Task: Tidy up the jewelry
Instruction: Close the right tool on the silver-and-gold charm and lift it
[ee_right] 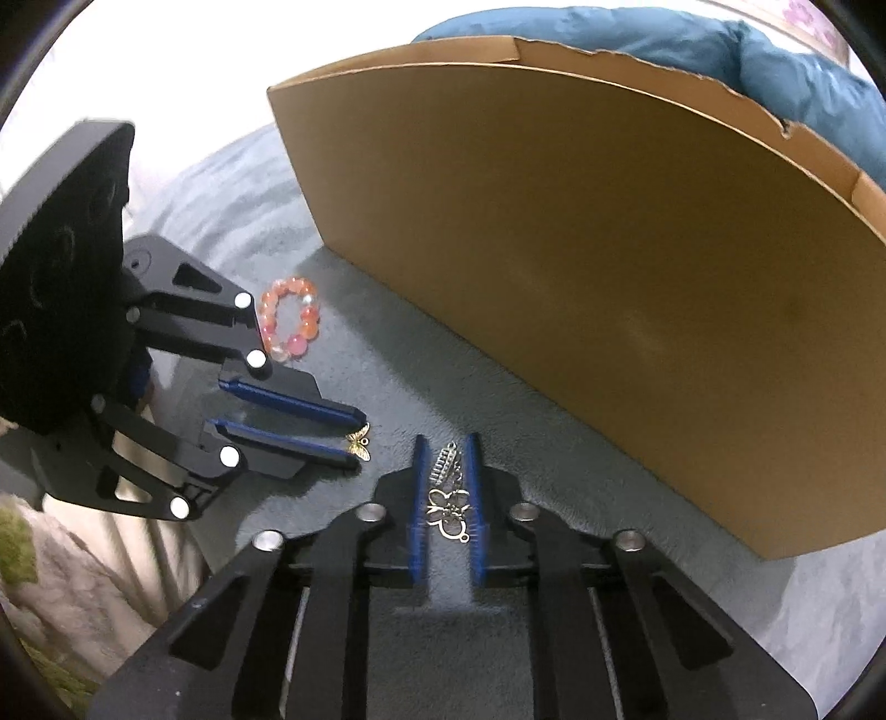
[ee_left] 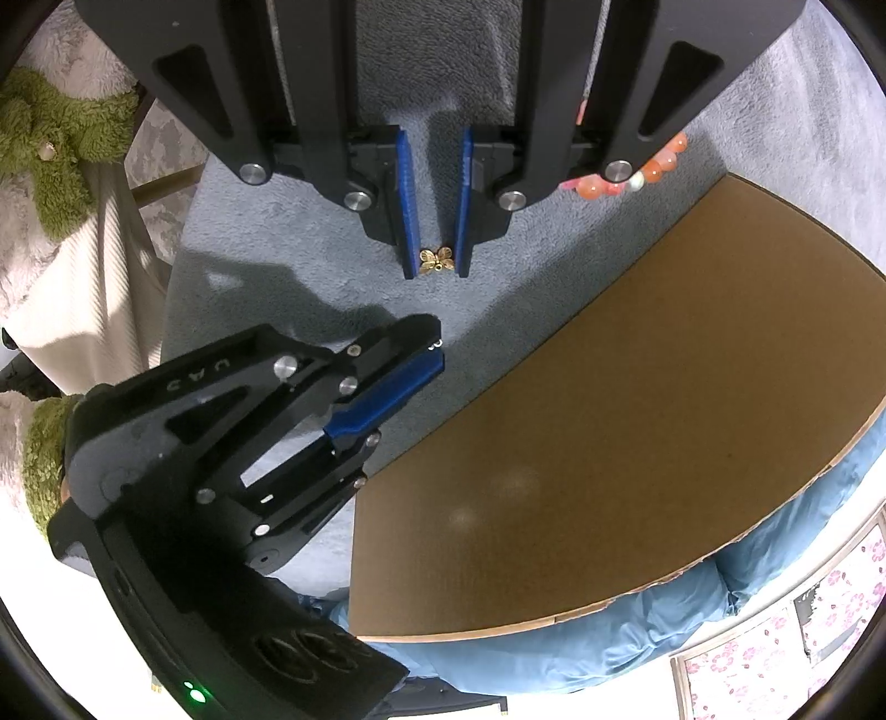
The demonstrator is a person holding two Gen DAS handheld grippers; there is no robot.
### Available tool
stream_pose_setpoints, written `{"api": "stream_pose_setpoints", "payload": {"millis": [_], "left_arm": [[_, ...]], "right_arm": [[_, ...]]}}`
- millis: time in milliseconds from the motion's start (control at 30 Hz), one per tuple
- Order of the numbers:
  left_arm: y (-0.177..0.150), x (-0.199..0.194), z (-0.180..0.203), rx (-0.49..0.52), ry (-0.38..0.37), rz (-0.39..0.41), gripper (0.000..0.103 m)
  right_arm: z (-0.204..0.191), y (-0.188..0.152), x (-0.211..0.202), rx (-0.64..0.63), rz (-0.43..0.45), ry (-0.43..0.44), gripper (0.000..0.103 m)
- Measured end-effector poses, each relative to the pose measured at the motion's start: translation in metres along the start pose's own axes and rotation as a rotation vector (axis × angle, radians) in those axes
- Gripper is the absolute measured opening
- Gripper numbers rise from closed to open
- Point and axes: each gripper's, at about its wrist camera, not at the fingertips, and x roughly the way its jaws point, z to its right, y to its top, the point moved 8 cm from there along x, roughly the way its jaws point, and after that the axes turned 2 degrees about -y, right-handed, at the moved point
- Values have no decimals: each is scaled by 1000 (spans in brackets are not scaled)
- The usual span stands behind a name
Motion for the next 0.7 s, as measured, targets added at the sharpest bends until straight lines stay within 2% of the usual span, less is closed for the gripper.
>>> {"api": "stream_pose_setpoints", "payload": {"millis": [167, 533, 700], "left_arm": [[-1, 0, 0, -3, 2, 4, 12], [-2, -1, 2, 3, 4, 8, 11], [-2, -3, 3, 13, 12, 14, 11]], "right_arm": [[-1, 2, -4, -3, 22, -10, 2], [43, 4, -31, 258, 115, 85, 2], [58, -3, -45, 322, 136, 98, 2]]}}
